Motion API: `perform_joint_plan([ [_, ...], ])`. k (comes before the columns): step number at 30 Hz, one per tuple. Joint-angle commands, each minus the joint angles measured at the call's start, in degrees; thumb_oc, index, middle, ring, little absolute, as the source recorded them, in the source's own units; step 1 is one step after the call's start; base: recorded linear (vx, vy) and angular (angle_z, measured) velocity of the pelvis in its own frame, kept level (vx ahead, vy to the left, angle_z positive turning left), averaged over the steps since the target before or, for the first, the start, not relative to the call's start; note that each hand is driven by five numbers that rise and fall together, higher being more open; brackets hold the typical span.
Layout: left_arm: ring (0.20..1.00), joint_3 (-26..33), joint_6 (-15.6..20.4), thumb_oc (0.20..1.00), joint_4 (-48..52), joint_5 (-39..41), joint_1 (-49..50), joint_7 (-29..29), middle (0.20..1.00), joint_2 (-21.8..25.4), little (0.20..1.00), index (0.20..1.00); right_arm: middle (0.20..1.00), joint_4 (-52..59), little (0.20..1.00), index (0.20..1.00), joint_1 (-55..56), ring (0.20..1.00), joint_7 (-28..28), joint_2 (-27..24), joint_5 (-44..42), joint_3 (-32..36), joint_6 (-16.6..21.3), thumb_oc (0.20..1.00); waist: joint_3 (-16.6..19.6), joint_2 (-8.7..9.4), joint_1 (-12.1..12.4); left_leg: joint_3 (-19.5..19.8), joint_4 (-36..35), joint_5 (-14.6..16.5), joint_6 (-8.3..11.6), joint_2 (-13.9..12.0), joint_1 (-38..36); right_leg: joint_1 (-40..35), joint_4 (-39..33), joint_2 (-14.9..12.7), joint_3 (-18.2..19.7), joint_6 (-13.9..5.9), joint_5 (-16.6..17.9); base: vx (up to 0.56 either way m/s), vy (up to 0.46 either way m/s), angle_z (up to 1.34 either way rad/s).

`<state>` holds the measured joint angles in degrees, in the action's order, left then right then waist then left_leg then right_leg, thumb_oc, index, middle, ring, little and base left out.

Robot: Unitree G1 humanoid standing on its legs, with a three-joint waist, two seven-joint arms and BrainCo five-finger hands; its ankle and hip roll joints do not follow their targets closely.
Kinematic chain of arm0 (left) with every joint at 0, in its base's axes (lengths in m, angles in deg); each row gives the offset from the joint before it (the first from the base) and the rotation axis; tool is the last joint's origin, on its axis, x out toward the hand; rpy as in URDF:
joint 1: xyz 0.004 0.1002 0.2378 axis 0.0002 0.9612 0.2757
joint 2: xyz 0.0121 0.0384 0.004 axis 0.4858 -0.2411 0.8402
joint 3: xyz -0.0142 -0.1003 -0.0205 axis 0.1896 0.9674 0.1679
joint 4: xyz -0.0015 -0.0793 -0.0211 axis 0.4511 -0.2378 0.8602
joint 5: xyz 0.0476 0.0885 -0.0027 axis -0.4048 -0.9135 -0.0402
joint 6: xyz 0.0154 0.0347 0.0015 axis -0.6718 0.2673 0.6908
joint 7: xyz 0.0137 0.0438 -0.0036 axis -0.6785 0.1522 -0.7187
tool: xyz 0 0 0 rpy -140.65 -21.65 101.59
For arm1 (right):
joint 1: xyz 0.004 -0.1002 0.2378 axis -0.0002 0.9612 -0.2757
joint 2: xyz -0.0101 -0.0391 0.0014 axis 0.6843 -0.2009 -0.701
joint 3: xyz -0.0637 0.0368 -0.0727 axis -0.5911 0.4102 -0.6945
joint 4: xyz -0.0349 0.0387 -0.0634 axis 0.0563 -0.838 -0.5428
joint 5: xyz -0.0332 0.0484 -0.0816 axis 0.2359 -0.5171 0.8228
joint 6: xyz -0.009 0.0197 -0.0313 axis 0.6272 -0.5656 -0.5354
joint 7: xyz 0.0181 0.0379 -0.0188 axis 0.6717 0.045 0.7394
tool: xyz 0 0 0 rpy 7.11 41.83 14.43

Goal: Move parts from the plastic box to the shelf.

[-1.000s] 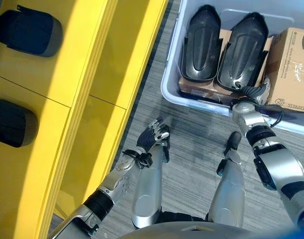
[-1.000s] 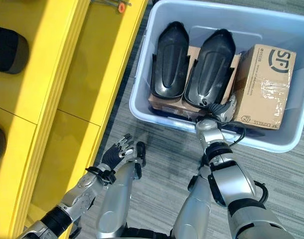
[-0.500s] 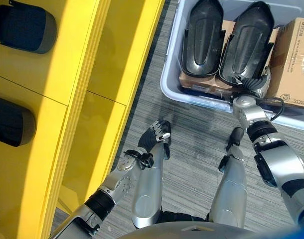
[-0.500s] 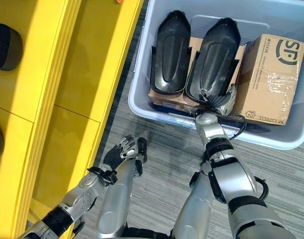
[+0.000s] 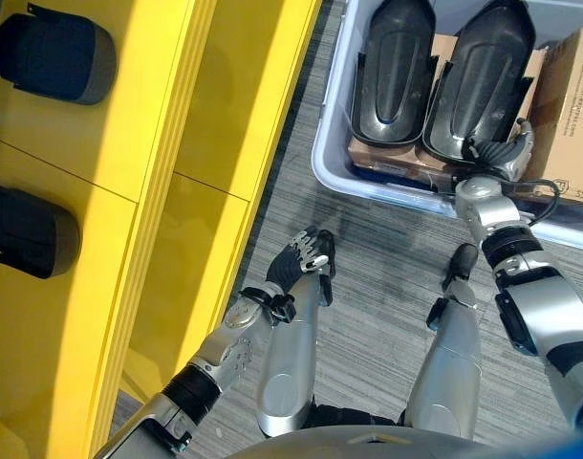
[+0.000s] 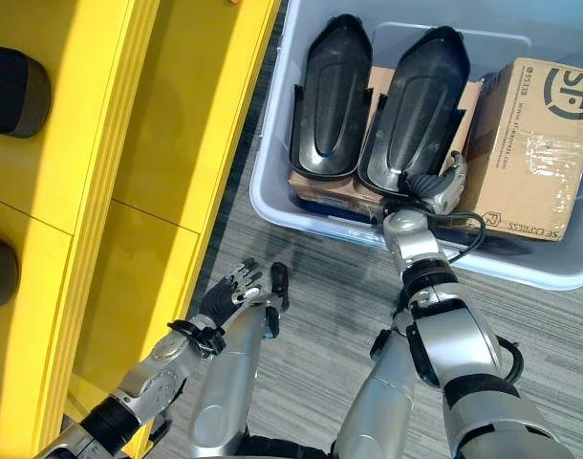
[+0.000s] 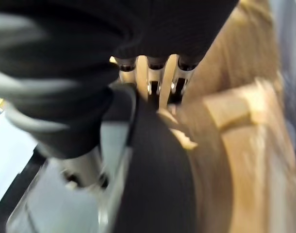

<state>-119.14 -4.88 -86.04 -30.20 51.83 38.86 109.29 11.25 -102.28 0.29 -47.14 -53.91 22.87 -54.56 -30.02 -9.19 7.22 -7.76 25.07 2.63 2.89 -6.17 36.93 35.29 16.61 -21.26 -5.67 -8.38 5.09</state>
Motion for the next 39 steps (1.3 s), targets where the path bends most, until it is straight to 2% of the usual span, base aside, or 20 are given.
perform_joint_plan([
  [1, 1.000, 0.3, -0.4, 1.000, 6.7, 0.1, 3.2, -1.3, 1.000, 0.2, 1.000, 1.000, 0.200, -0.7, 0.200, 0.200, -2.1, 0.200, 6.0, 0.6, -8.7, -2.0, 0.1, 0.200, 0.2, -2.60, 2.1, 1.6, -3.3, 2.8, -1.36, 3.4, -1.8, -0.3, 10.5, 2.0, -3.0, 2.36, -9.5, 0.00, -0.031, 0.00],
  [6, 1.000, 0.2, -0.8, 1.000, 7.2, -0.2, 2.9, -0.9, 1.000, 0.6, 1.000, 1.000, 0.200, -3.7, 0.200, 0.200, -2.9, 0.200, 9.9, 0.5, -14.0, -1.6, -0.3, 0.200, 0.2, -2.59, 2.5, 1.6, -3.1, 2.9, -1.36, 3.4, -1.3, 0.1, 10.8, 2.0, -3.3, 2.41, -9.7, 0.00, -0.007, 0.00],
  [11, 1.000, 0.5, -1.4, 1.000, 7.3, -0.4, 2.8, -1.2, 1.000, 1.1, 1.000, 1.000, 0.200, -5.1, 0.200, 0.200, -3.9, 0.200, 12.2, 0.7, -14.2, -2.5, -1.2, 0.200, 0.2, -2.59, 2.9, 1.7, -2.7, 3.0, -1.36, 3.4, -0.7, 0.6, 11.1, 2.1, -3.5, 2.52, -9.8, 0.00, 0.000, 0.00],
  [18, 1.000, 0.3, -0.3, 1.000, 6.9, -0.8, 2.9, -1.8, 1.000, 1.6, 1.000, 1.000, 0.200, -6.8, 0.200, 0.200, -4.9, 0.200, 11.7, 0.4, -11.7, -4.4, -1.4, 0.200, 0.2, -2.44, 3.3, 2.0, -2.9, 2.7, -1.33, 3.3, -0.6, 0.3, 10.8, 2.2, -3.7, 2.49, -9.7, 0.00, -0.007, 0.00],
  [20, 1.000, 0.0, 0.0, 1.000, 7.1, -1.1, 3.1, -1.6, 1.000, 1.9, 1.000, 1.000, 0.200, -6.8, 0.200, 0.200, -4.7, 0.200, 10.3, 0.3, -10.4, -4.6, 1.6, 0.200, 0.2, -2.27, 3.3, 2.1, -3.2, 2.7, -1.33, 3.2, -1.5, -0.6, 10.6, 2.2, -3.8, 2.46, -9.6, -0.01, -0.046, 0.00],
  [22, 1.000, 0.0, 0.6, 1.000, 7.0, -1.2, 3.7, -1.7, 1.000, 2.1, 1.000, 1.000, 0.200, -5.7, 0.200, 0.200, -4.4, 0.200, 8.1, 0.2, -8.1, -3.9, 6.0, 0.200, 0.2, -2.14, 3.2, 2.0, -3.8, 2.6, -1.24, 3.0, -2.8, -1.8, 10.2, 2.2, -3.9, 2.42, -9.6, 0.00, 0.000, 0.00],
  [28, 1.000, 0.2, 2.2, 1.000, 6.4, -2.0, 5.7, -2.0, 1.000, 2.1, 1.000, 1.000, 0.200, 2.6, 0.200, 0.200, -1.5, 0.200, 4.1, 1.1, -3.7, -0.5, 14.4, 0.200, 0.2, -1.05, 2.2, 1.7, -5.9, 2.4, -0.90, 2.3, -8.3, -6.9, 8.0, 2.2, -4.1, 2.02, -9.6, 0.00, 0.000, 0.00],
  [29, 1.000, 0.3, 2.4, 1.000, 6.3, -2.0, 5.8, -2.1, 1.000, 2.0, 1.000, 1.000, 0.200, 3.4, 0.200, 0.200, -1.2, 0.200, 4.1, 1.2, -3.7, -0.2, 14.5, 0.200, 0.2, -0.93, 2.1, 1.7, -6.2, 2.4, -0.87, 2.3, -8.9, -7.5, 7.7, 2.2, -4.2, 1.97, -9.6, -0.04, -0.015, -0.04],
  [30, 1.000, 0.7, 2.7, 1.000, 6.1, -2.2, 5.7, -2.0, 1.000, 1.9, 1.000, 1.000, 0.200, 5.7, 0.200, 0.200, -1.0, 0.200, 3.5, 1.5, -4.1, 0.5, 15.5, 0.200, 0.2, -0.58, 1.8, 1.2, -7.3, 0.8, -1.20, 1.9, -9.2, -7.8, 6.3, 2.3, -4.6, 2.39, -8.0, -0.04, -0.009, -0.06],
  [36, 1.000, 1.4, 5.3, 1.000, 3.5, -3.0, 7.4, -2.3, 1.000, 1.2, 1.000, 1.000, 0.200, 15.0, 0.200, 0.200, 2.9, 0.200, 2.5, 3.4, -5.6, 3.6, 18.0, 0.200, 0.2, 1.49, 0.3, 0.4, -11.3, 0.4, -0.57, 0.5, -18.1, -15.6, 2.1, 2.5, -4.5, 1.43, -7.3, 0.05, -0.017, -0.06],
  [39, 1.000, 2.0, 6.9, 1.000, 1.3, -3.0, 8.1, -2.1, 1.000, 0.5, 1.000, 1.000, 0.200, 20.2, 0.200, 0.200, 5.2, 0.200, 3.7, 4.2, -6.2, 4.9, 18.5, 0.200, 0.2, 2.68, -0.7, -0.1, -13.8, -0.4, 0.07, -0.9, -23.7, -21.2, -1.0, 2.9, -4.7, 1.12, -6.6, 0.10, -0.004, -0.12],
])
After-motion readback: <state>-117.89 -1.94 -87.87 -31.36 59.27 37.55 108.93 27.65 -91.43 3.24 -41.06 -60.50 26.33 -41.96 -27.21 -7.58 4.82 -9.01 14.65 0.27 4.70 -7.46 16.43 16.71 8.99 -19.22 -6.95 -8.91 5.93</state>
